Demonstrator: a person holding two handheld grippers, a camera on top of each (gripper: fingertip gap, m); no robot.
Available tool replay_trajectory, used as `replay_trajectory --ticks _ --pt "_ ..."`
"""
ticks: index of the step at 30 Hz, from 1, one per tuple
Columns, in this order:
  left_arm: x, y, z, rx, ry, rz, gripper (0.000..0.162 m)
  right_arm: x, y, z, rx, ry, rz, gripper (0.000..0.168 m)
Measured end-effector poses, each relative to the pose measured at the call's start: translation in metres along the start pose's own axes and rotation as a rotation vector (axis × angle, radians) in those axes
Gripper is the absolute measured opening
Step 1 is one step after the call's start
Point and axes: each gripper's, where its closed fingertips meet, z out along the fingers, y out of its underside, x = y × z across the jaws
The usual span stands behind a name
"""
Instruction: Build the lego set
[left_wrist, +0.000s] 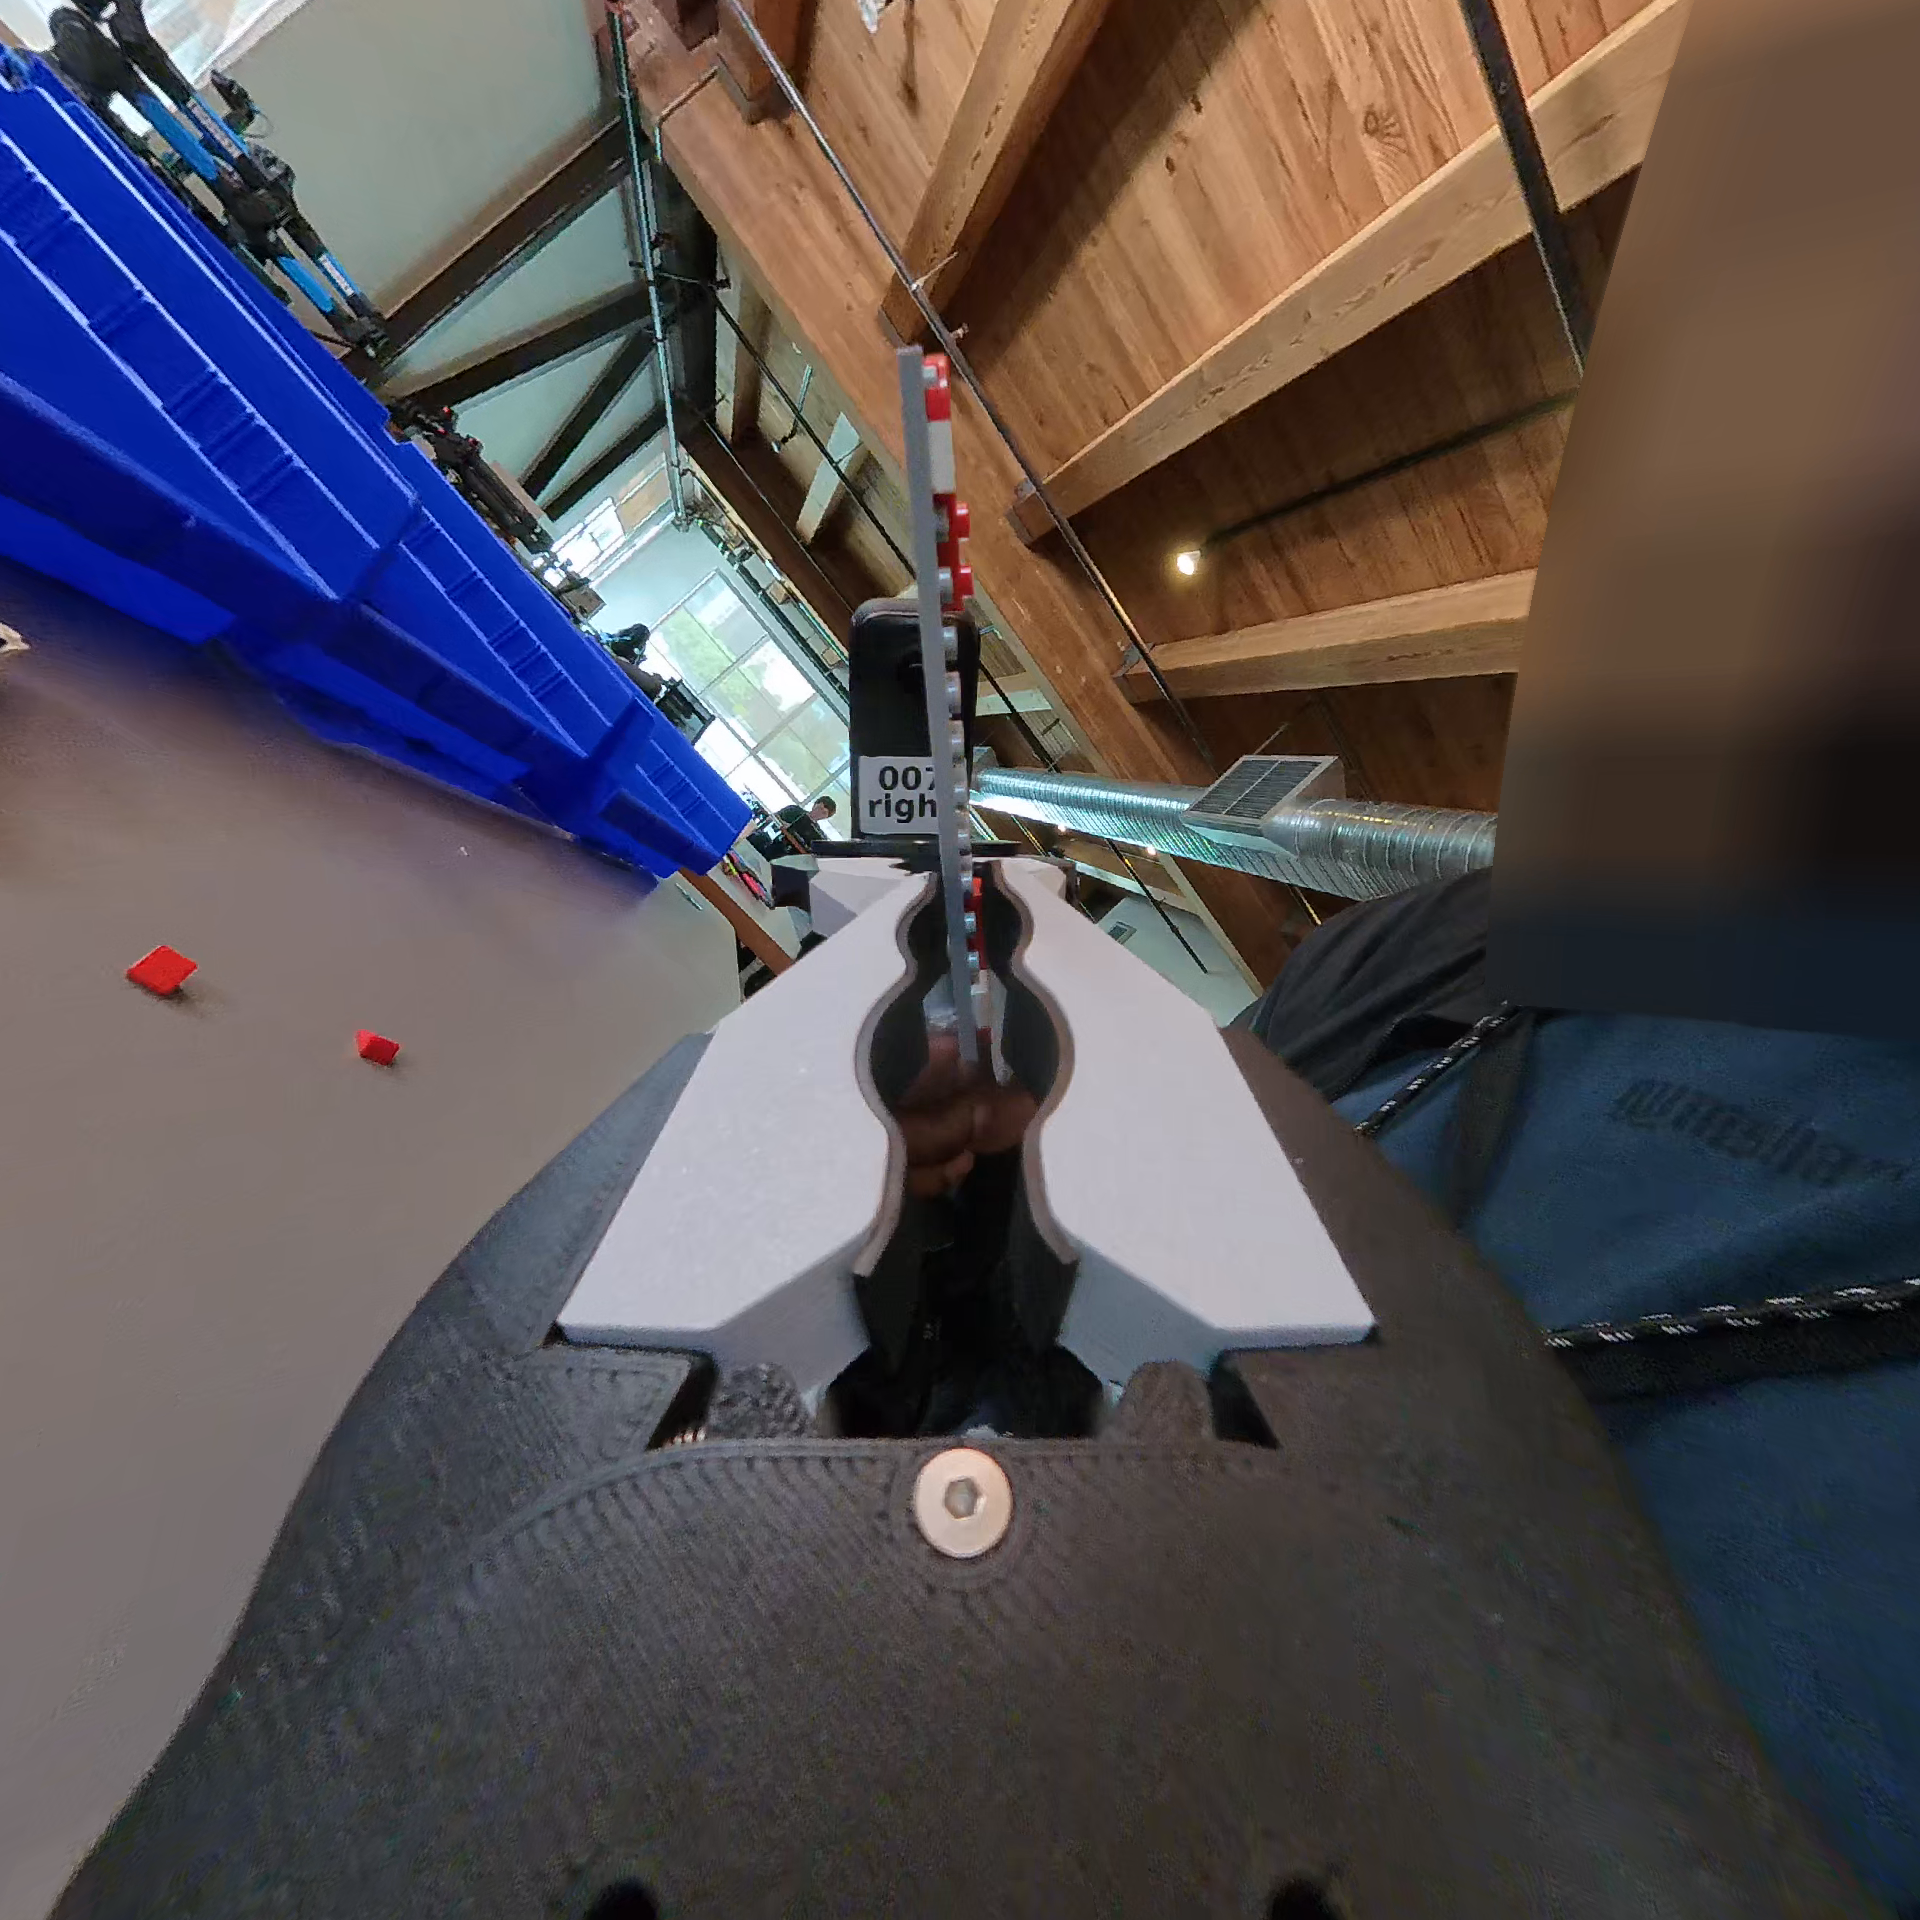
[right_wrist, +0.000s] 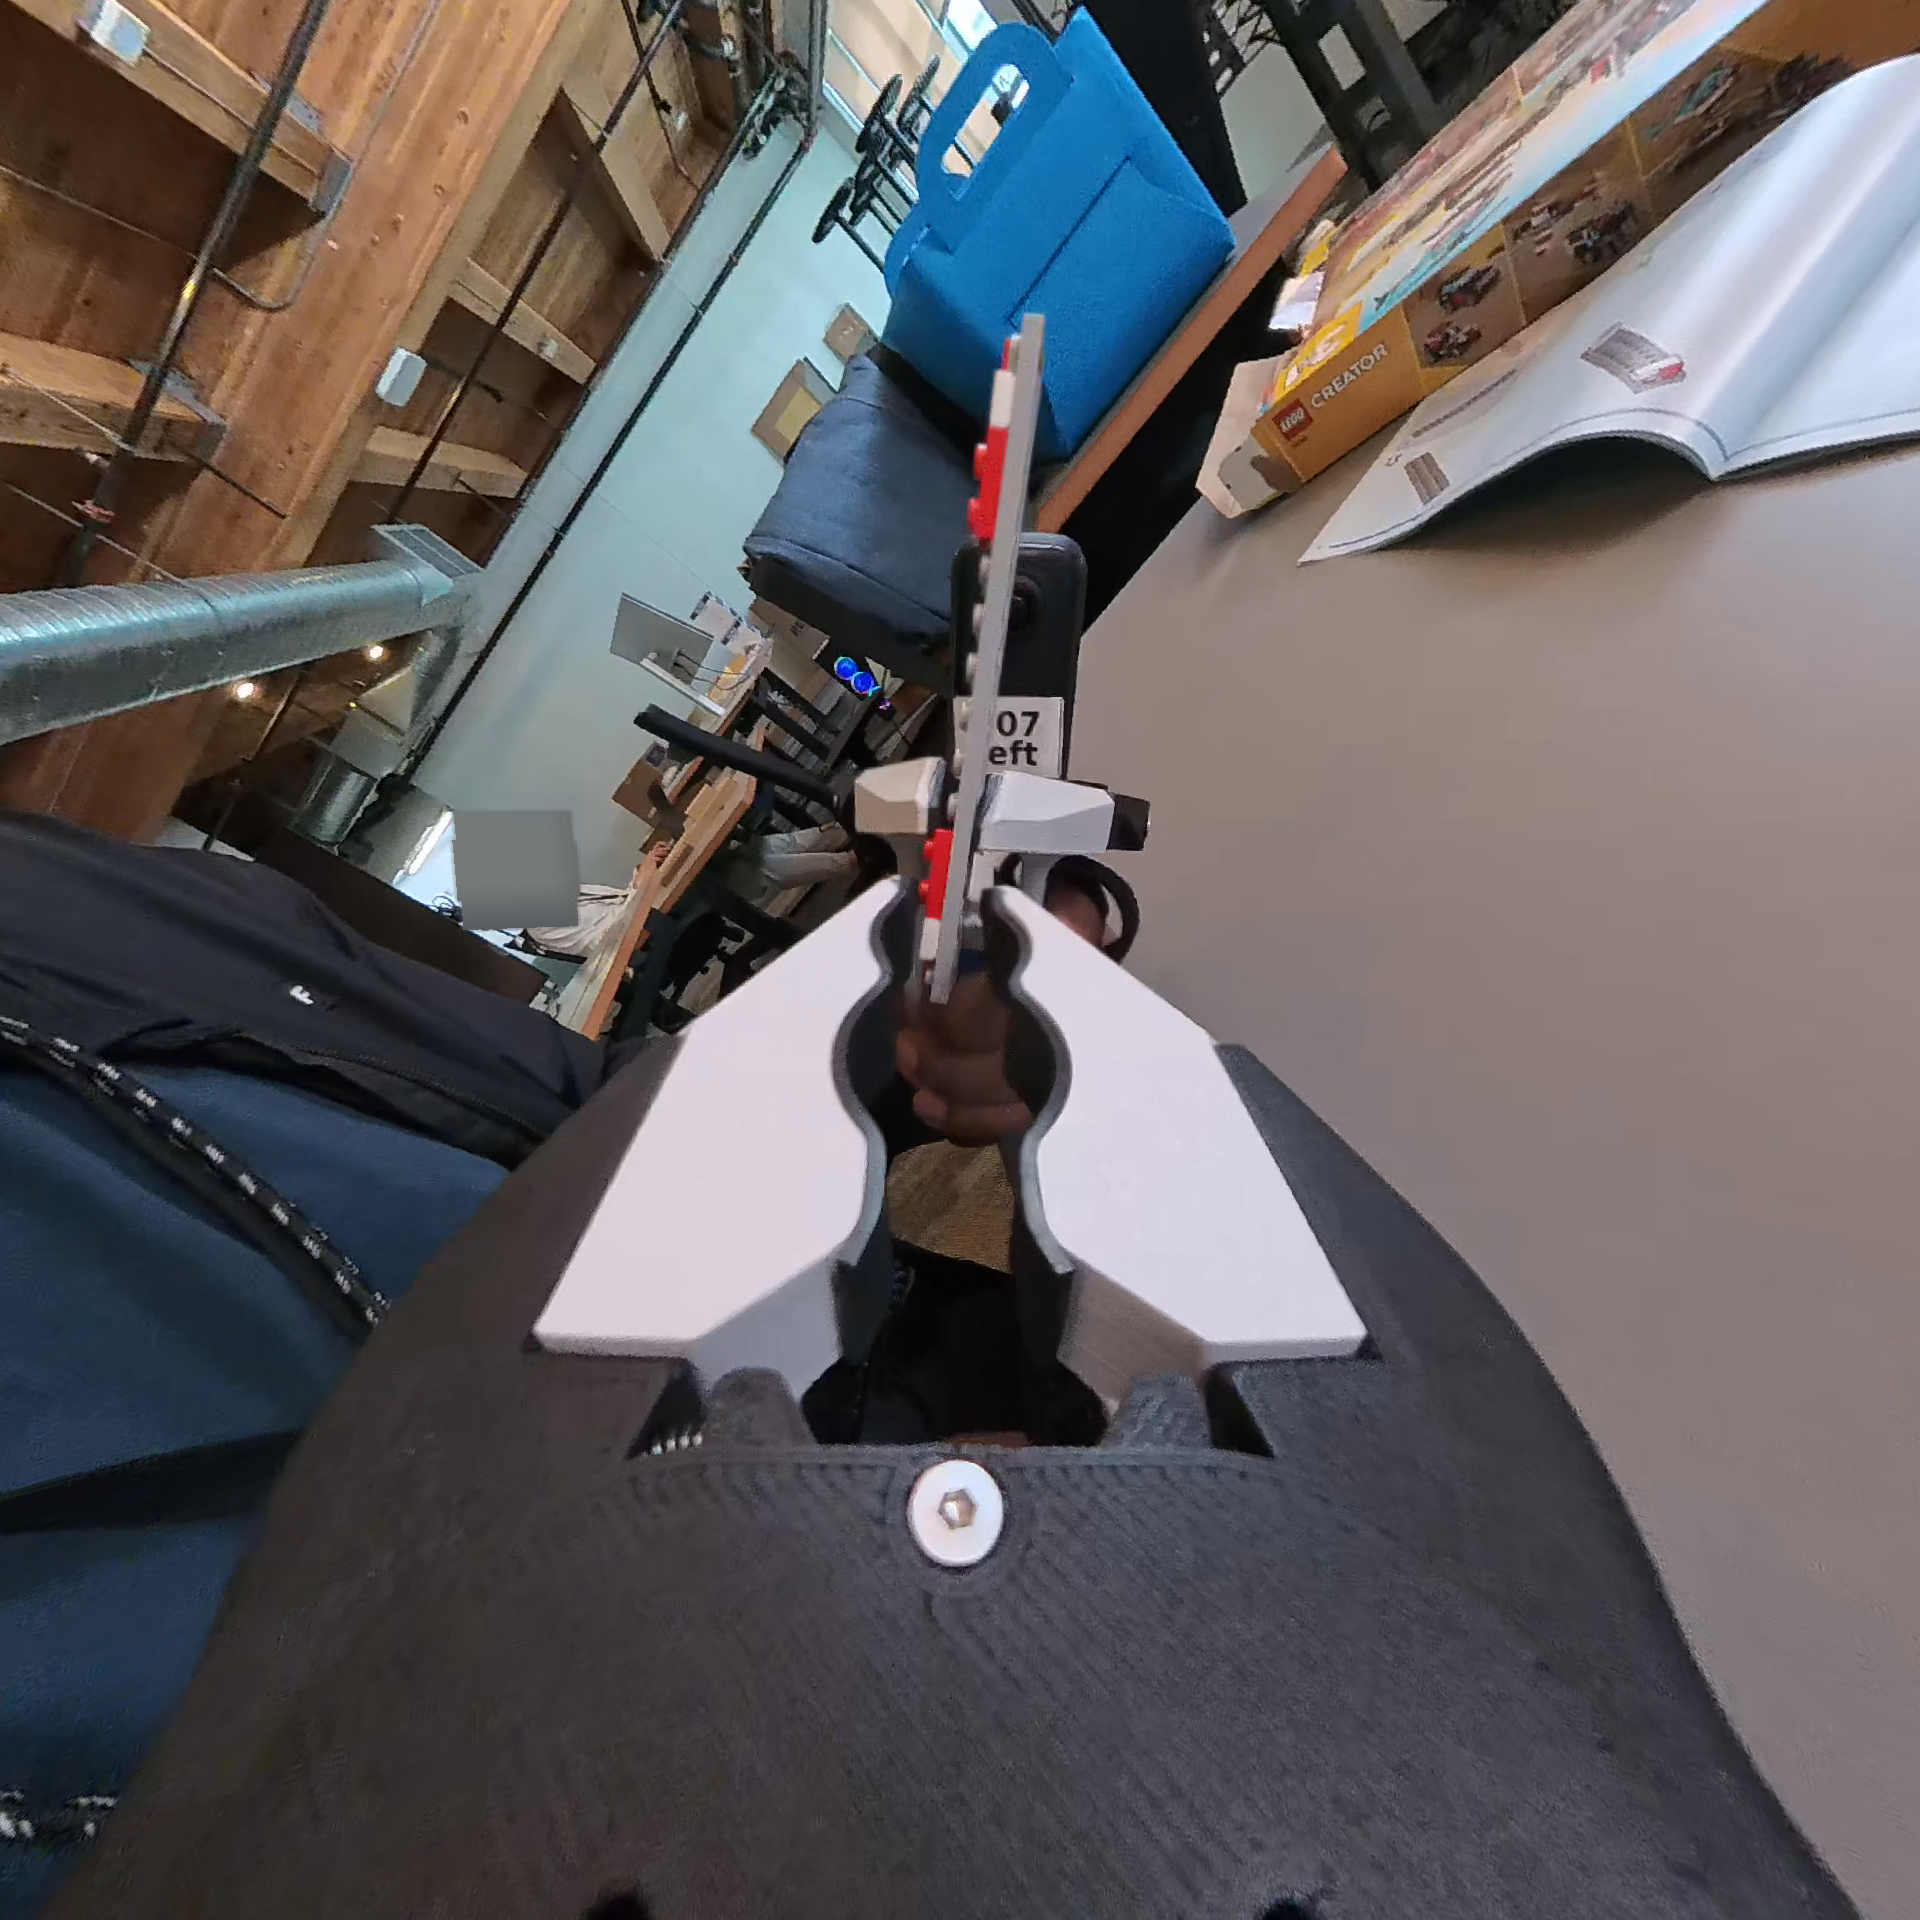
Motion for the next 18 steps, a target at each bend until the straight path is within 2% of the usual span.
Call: replay_trajectory --ticks 15,18 --pt "0.0095 0.0013 -0.0005 -0.045 0.021 0.072 0.008 -0.0063 0.0009 0.0008 -0.014 0.037 -0.095 0.007" --pt "0.0102 0.0032 0.0007 -0.055 0.025 0.062 0.019 -0.0029 -0.0003 -0.0011 0.001 0.041 -0.074 0.007"
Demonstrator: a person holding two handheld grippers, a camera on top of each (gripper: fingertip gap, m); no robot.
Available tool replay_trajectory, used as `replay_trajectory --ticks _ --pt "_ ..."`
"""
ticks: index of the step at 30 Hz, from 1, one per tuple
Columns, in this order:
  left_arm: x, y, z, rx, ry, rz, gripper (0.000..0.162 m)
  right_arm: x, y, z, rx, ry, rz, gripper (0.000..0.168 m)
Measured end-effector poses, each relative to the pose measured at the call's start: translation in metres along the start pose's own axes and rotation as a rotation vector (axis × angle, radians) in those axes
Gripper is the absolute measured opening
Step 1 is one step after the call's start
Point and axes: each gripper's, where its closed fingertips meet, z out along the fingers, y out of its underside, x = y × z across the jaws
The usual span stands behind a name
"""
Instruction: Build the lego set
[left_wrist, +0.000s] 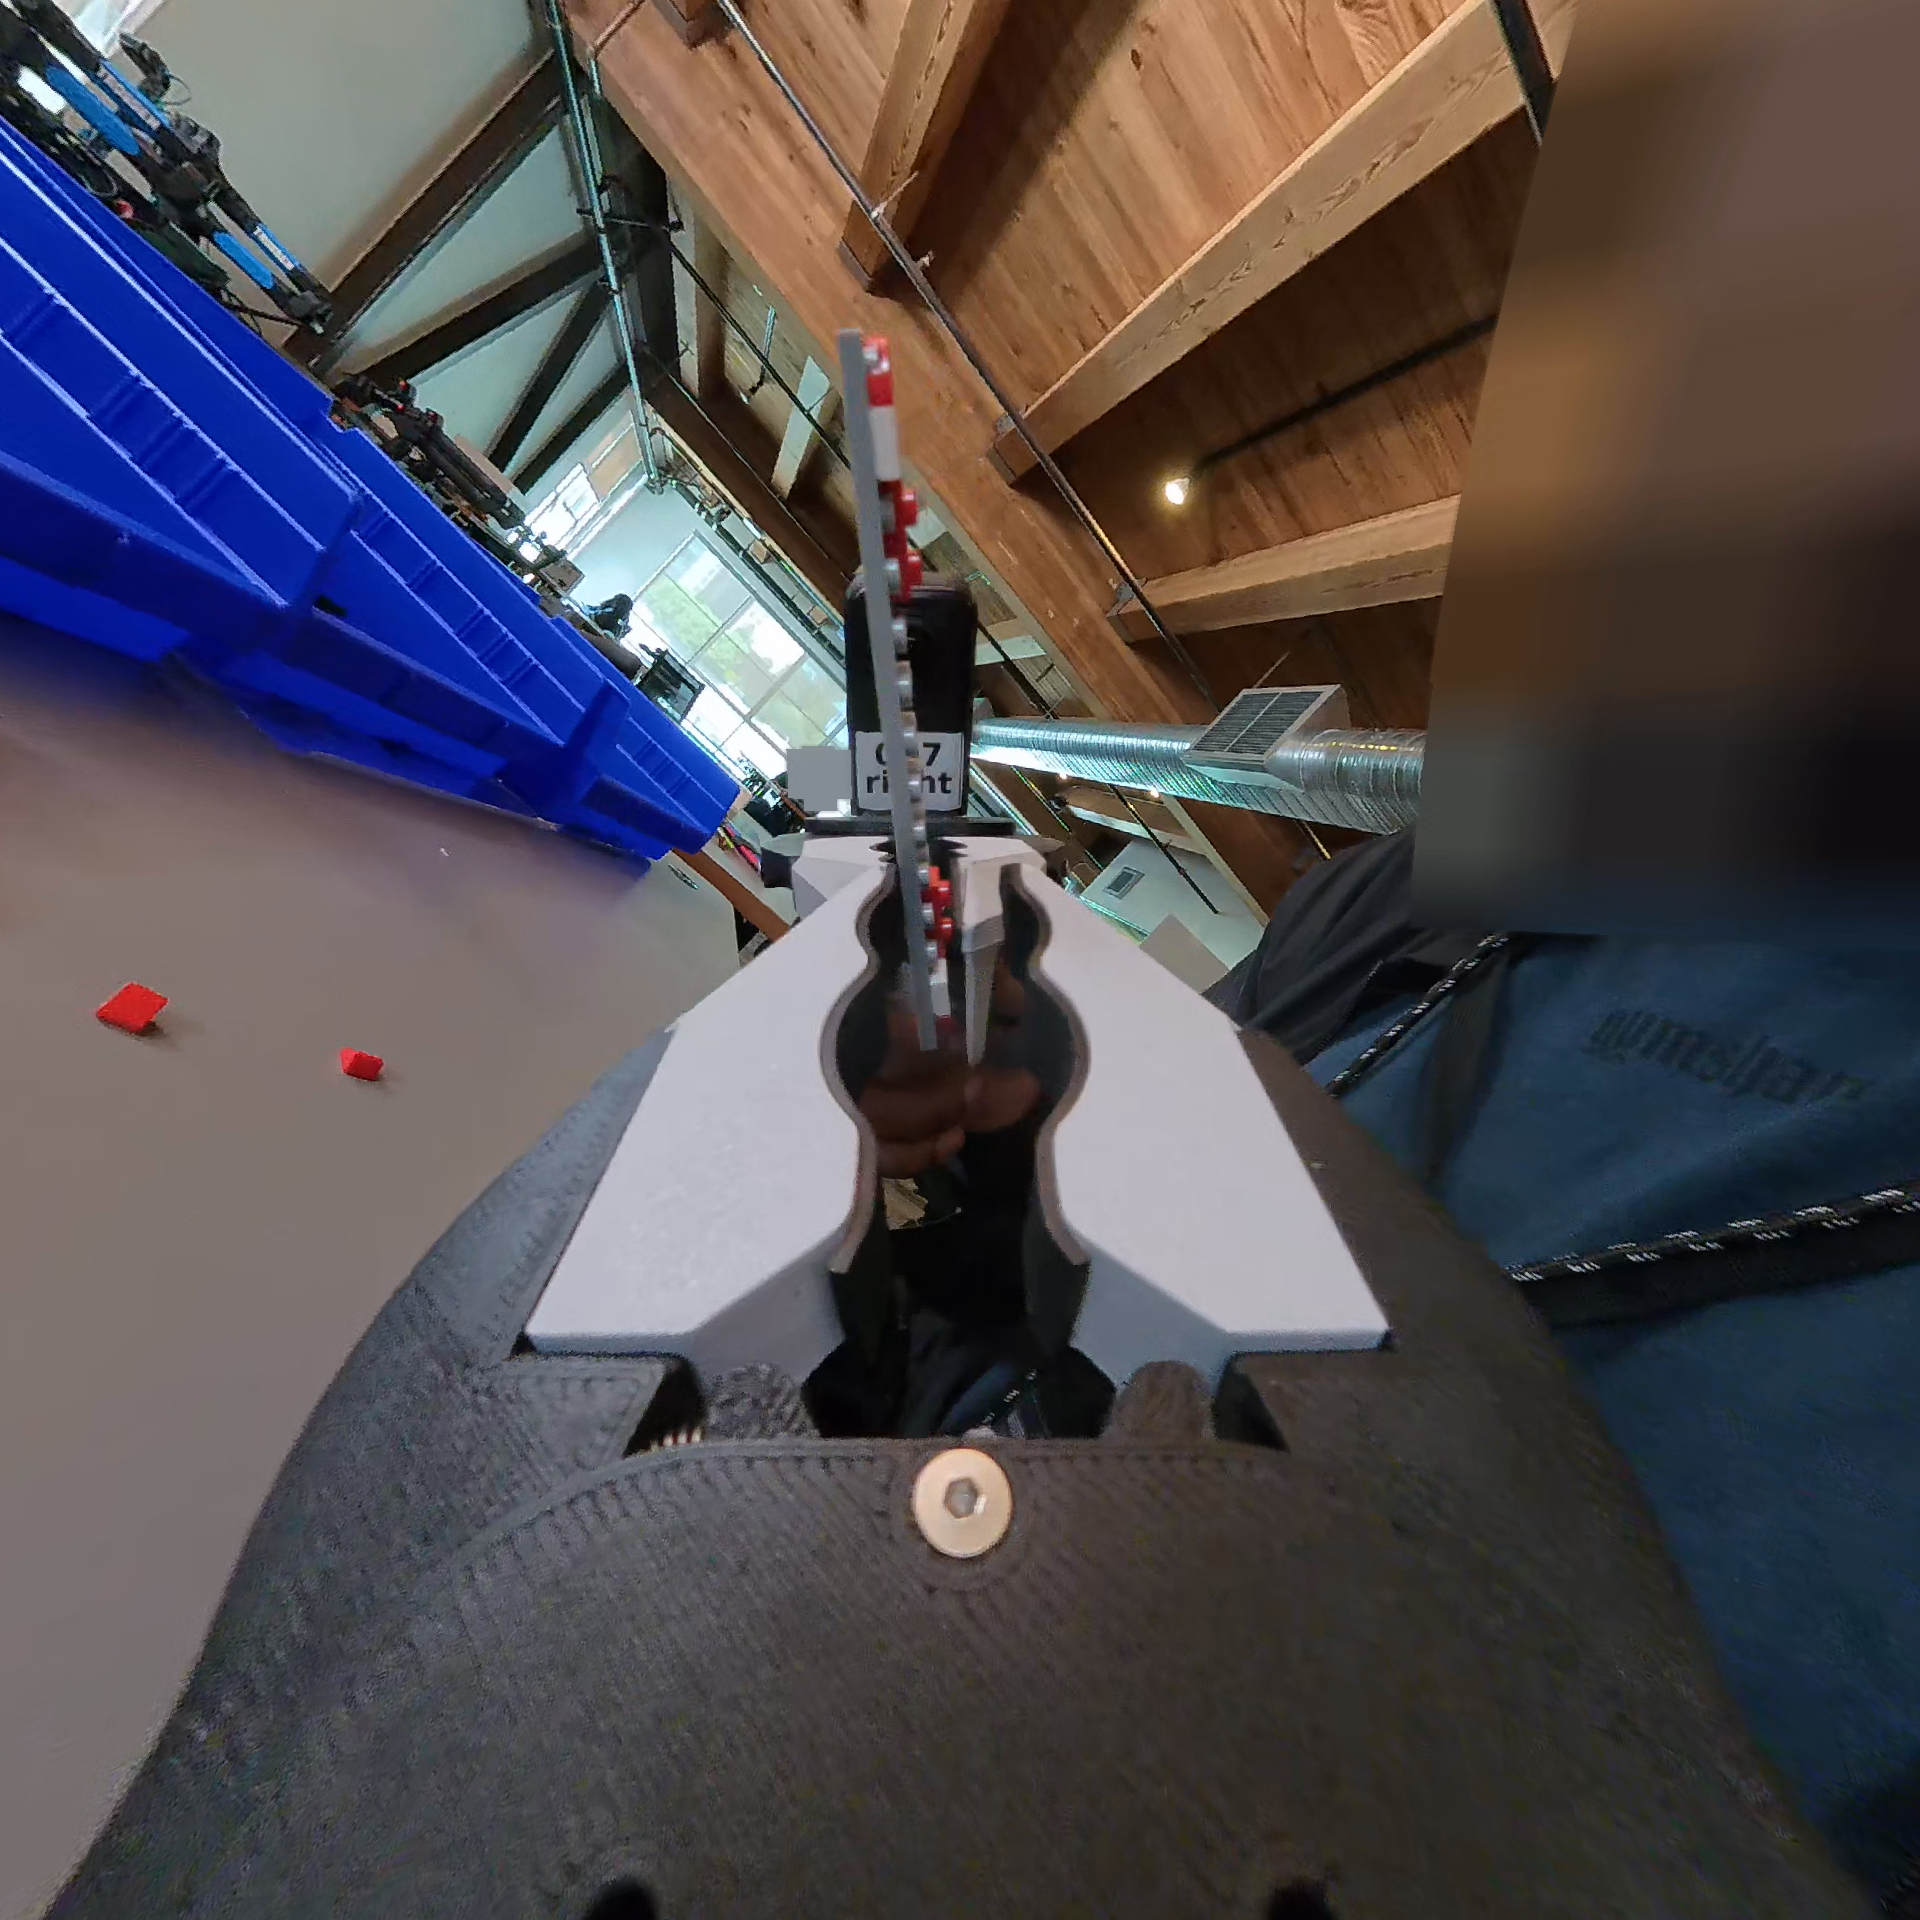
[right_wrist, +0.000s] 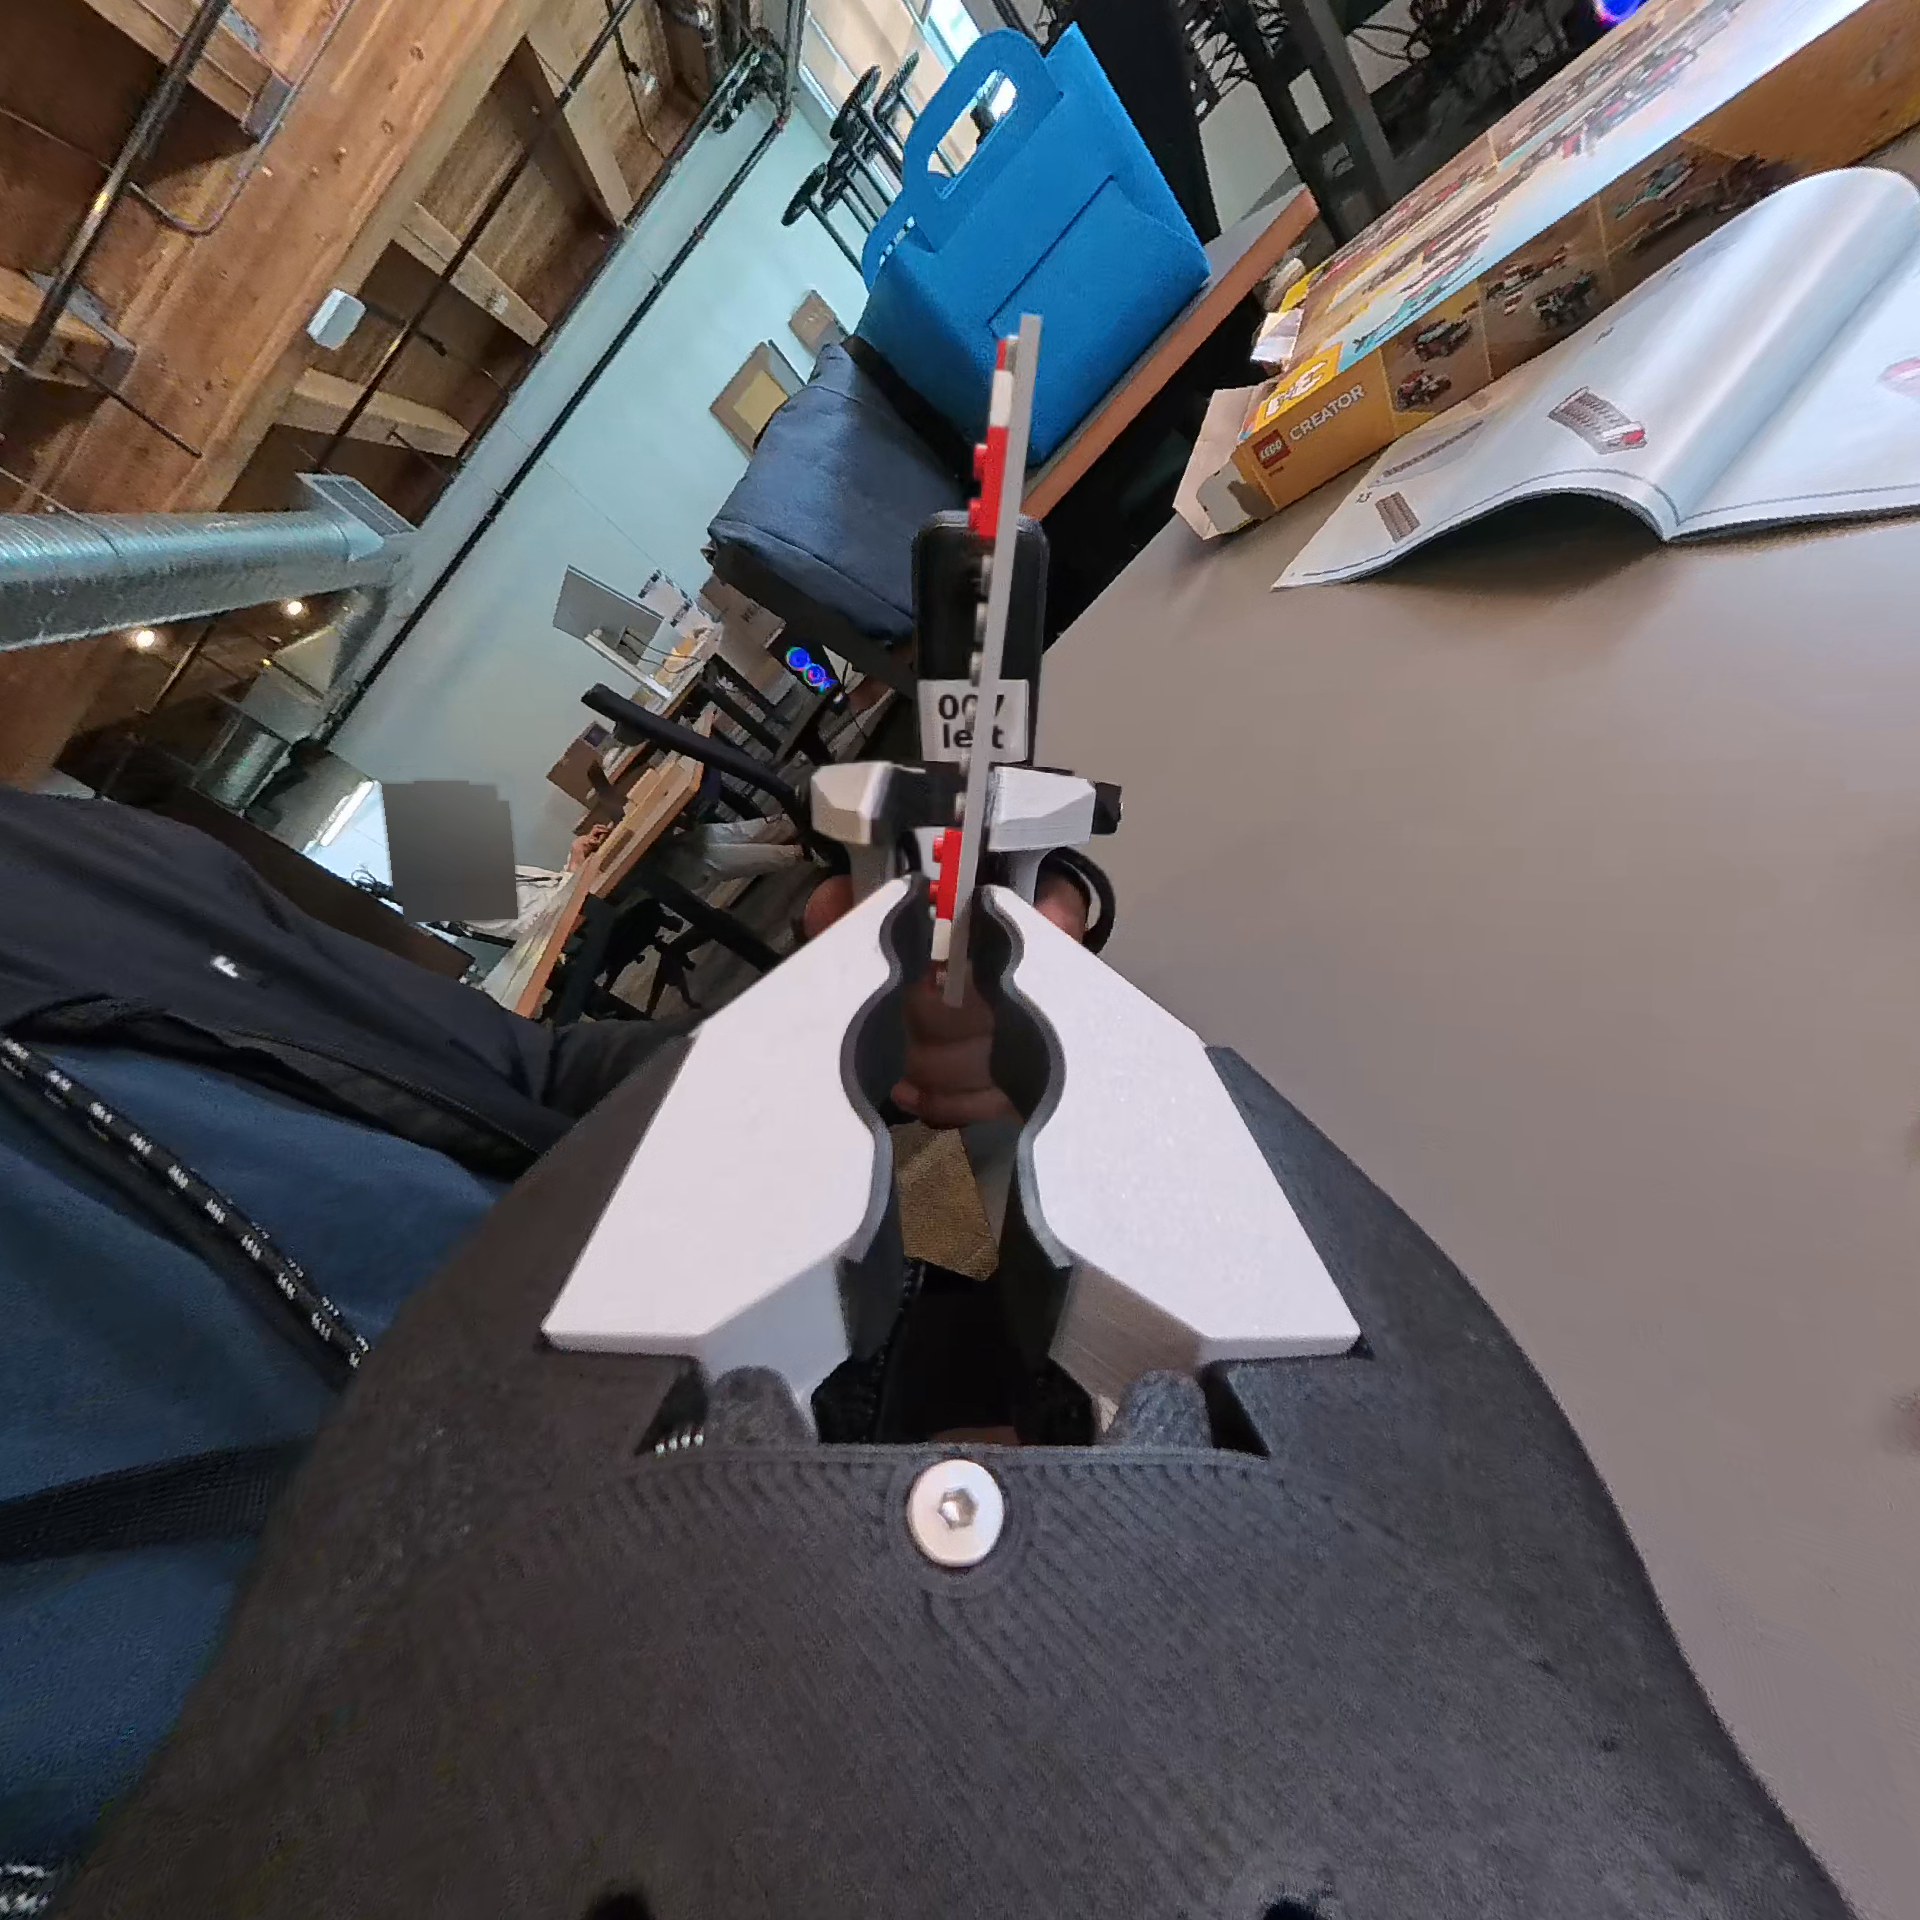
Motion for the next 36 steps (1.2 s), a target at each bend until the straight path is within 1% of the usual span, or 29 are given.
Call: replay_trajectory --ticks 1,2,11,14,16,18,28,36 --pt "-0.001 0.000 0.000 -0.004 -0.009 -0.001 0.016 0.000 0.000 0.000 0.003 -0.006 0.008 0.006" --pt "-0.004 0.001 0.000 -0.008 -0.028 -0.001 0.009 0.000 0.001 -0.001 0.004 -0.011 0.015 0.006" --pt "-0.014 0.000 0.002 -0.012 -0.094 -0.046 0.008 0.005 0.001 -0.002 0.023 0.000 0.043 0.007" --pt "-0.018 0.001 0.002 -0.015 -0.127 -0.055 0.007 0.006 0.002 -0.003 0.021 -0.009 0.055 0.019" --pt "-0.016 0.002 0.003 -0.019 -0.122 -0.058 0.007 0.006 0.002 -0.004 0.023 -0.010 0.061 0.017" --pt "-0.014 0.003 0.005 -0.017 -0.116 -0.064 0.007 0.007 0.002 -0.005 0.033 -0.006 0.060 0.008" --pt "-0.012 0.002 0.009 0.011 -0.114 -0.111 0.008 0.006 0.000 -0.009 0.080 -0.041 0.108 0.007" --pt "-0.018 0.004 0.009 -0.007 -0.180 -0.114 0.005 0.008 0.004 -0.009 0.095 -0.005 0.097 0.008"
